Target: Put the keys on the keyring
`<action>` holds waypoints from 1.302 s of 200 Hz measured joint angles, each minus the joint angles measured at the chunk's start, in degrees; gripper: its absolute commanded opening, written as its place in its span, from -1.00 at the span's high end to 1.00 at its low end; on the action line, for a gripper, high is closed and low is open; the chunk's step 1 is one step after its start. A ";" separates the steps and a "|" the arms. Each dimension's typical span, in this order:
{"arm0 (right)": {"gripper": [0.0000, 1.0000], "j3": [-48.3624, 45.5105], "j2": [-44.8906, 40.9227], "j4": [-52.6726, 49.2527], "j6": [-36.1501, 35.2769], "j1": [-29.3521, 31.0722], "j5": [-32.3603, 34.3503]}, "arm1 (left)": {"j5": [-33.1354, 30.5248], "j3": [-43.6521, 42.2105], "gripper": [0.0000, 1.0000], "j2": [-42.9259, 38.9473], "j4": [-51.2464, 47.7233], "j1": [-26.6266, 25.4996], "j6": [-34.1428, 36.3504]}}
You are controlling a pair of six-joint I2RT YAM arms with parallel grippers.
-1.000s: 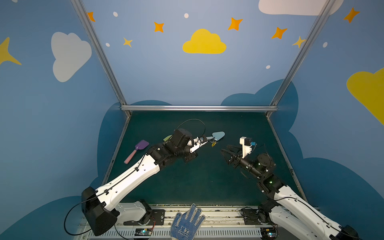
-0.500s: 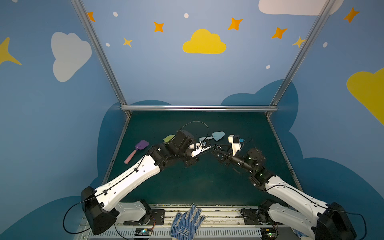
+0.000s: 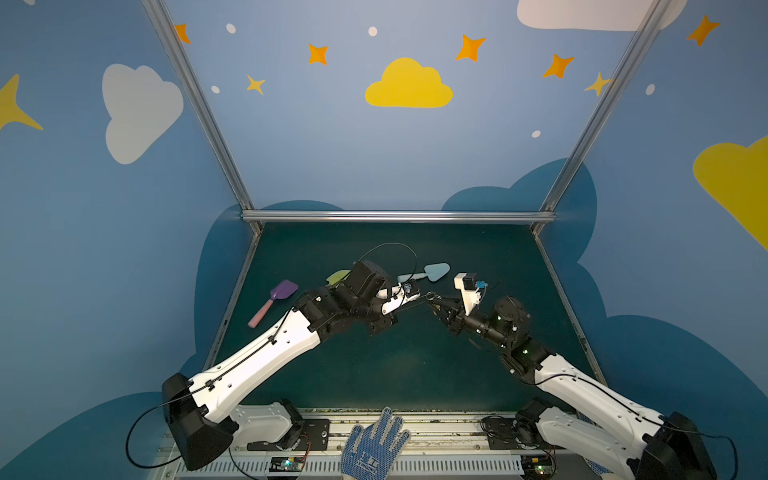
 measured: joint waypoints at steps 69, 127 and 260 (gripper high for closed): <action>0.91 3.04 -0.33 -9.86 -5.70 0.85 -0.48 | -5.73 0.02 0.93 0.04 -0.26 1.64 0.59; 1.00 3.74 -2.97 -14.75 -10.38 1.07 3.67 | -4.09 -0.09 0.93 0.02 -1.95 1.40 2.25; 1.00 6.71 -3.32 -18.51 -15.76 1.86 9.99 | 0.35 -0.17 0.93 -1.86 -3.21 1.86 3.74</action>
